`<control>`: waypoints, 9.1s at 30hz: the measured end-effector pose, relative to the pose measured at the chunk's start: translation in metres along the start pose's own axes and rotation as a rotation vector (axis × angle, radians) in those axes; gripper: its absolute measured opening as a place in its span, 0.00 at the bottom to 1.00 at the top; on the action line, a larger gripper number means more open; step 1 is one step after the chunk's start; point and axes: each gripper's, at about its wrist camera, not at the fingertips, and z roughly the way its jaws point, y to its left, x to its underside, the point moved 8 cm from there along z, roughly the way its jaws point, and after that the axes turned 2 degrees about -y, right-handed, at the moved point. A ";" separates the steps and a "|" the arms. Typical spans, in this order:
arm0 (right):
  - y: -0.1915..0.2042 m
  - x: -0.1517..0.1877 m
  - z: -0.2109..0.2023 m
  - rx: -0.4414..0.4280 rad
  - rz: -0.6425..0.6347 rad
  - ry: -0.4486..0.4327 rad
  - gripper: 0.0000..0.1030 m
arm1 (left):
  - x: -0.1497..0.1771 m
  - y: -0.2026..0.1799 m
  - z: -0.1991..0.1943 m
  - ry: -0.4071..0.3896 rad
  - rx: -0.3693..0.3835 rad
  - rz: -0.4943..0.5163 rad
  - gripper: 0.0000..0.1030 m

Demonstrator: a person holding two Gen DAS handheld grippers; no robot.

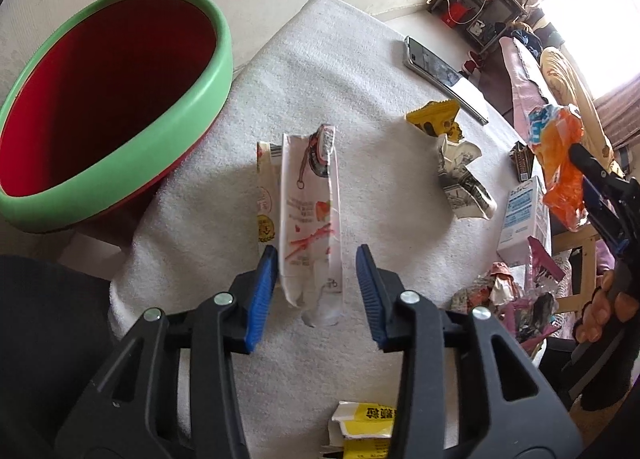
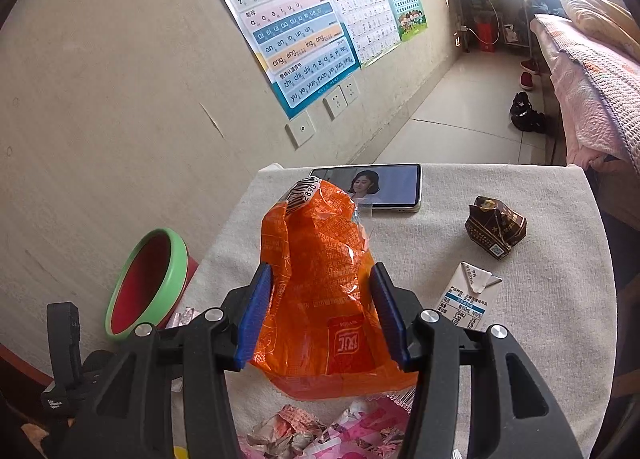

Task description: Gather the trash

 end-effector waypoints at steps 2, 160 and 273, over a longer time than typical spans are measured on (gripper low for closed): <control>0.001 0.000 0.000 0.000 0.000 -0.001 0.48 | 0.000 0.000 0.000 -0.004 -0.003 0.004 0.27; 0.044 0.057 0.066 -0.039 -0.116 0.339 0.09 | 0.037 -0.032 -0.037 -0.030 0.067 0.117 0.68; 0.183 0.064 0.016 -0.138 -0.337 0.147 0.43 | -0.054 0.066 -0.105 -0.331 -0.043 -0.095 0.20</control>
